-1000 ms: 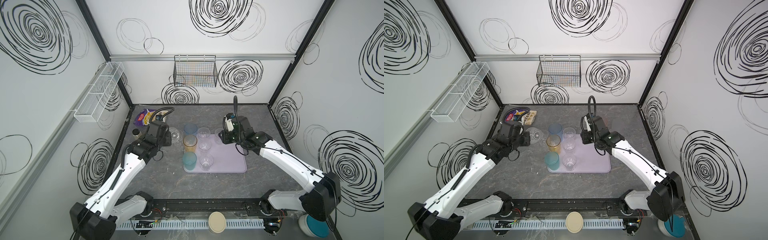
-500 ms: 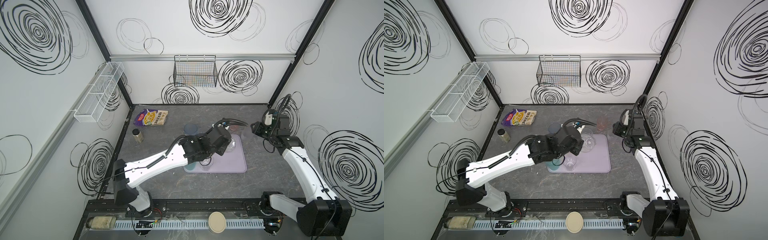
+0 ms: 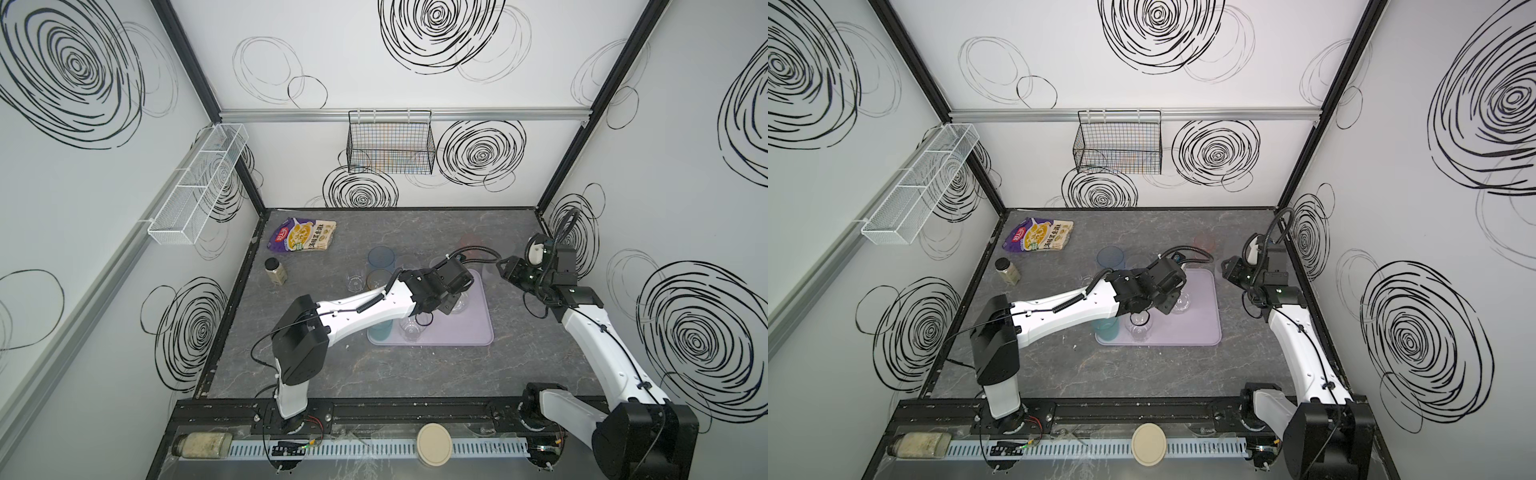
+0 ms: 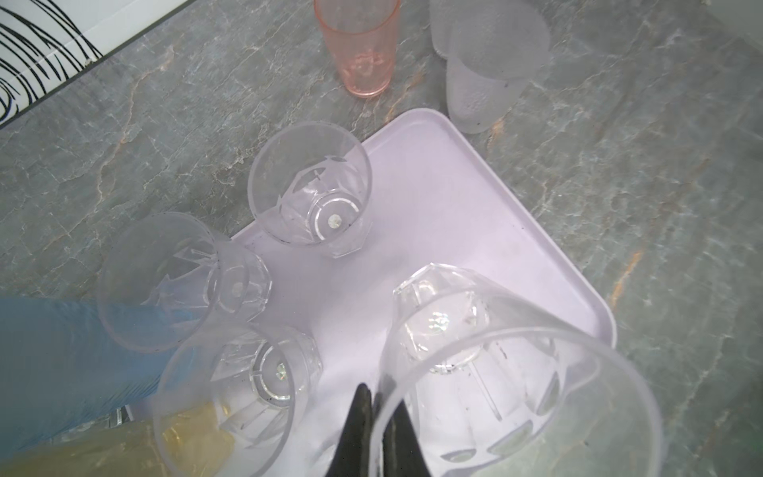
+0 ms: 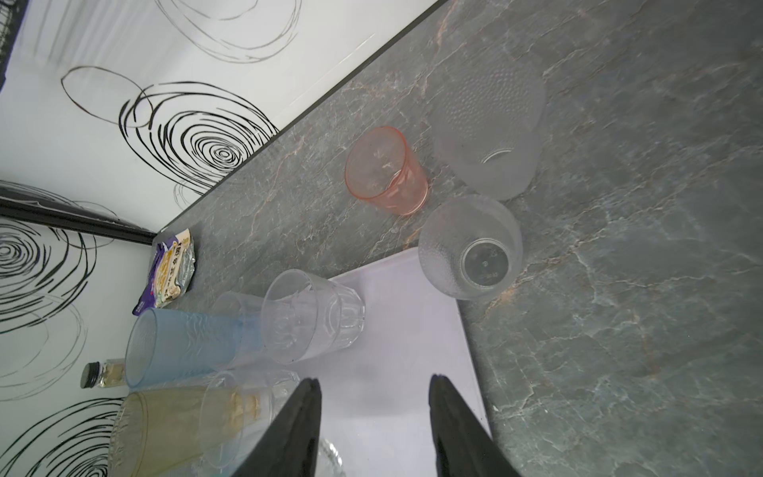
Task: Place the glasses into the tray
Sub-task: Place the glass on the tray.
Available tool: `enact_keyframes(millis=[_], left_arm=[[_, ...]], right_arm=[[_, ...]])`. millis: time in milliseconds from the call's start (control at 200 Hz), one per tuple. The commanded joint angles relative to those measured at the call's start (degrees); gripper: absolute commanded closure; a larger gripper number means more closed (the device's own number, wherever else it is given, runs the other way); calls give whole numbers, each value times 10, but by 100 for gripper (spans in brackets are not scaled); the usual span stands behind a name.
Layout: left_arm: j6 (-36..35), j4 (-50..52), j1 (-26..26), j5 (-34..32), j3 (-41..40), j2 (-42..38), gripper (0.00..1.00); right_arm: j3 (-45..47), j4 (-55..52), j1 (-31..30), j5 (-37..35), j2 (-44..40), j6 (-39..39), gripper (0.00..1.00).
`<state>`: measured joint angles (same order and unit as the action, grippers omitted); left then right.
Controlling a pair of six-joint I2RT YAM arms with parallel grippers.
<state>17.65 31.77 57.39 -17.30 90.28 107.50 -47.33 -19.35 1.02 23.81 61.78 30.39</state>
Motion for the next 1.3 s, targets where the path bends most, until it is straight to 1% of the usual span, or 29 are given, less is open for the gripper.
enact_keyframes(millis=[0, 180, 650, 765, 775, 810, 916, 1121, 1296], left_arm=[[-11, -39, -18, 19, -5, 15, 100], [-14, -51, -31, 32, -13, 36, 100], [-22, -43, -35, 11, -7, 78, 100], [-21, -34, -36, 3, -1, 82, 98], [-20, -34, -36, 4, 0, 82, 94], [-20, -33, -36, 5, 2, 82, 90], [-19, -32, -36, 7, 8, 82, 83], [-24, -20, -36, -4, 24, 82, 77], [-30, -15, -39, -12, 32, 76, 76]], right_arm=[[11, 18, -22, -19, -14, 7, 52], [22, 22, -55, -39, -10, 8, 51], [40, 28, -68, -41, -7, 5, 50], [42, 29, -68, -41, -9, 3, 50], [42, 29, -68, -41, -9, 4, 50], [43, 30, -68, -40, -8, 3, 50], [45, 31, -68, -41, -7, 2, 50], [50, 32, -70, -41, -7, -1, 50], [59, 31, -83, -48, -15, 10, 50]])
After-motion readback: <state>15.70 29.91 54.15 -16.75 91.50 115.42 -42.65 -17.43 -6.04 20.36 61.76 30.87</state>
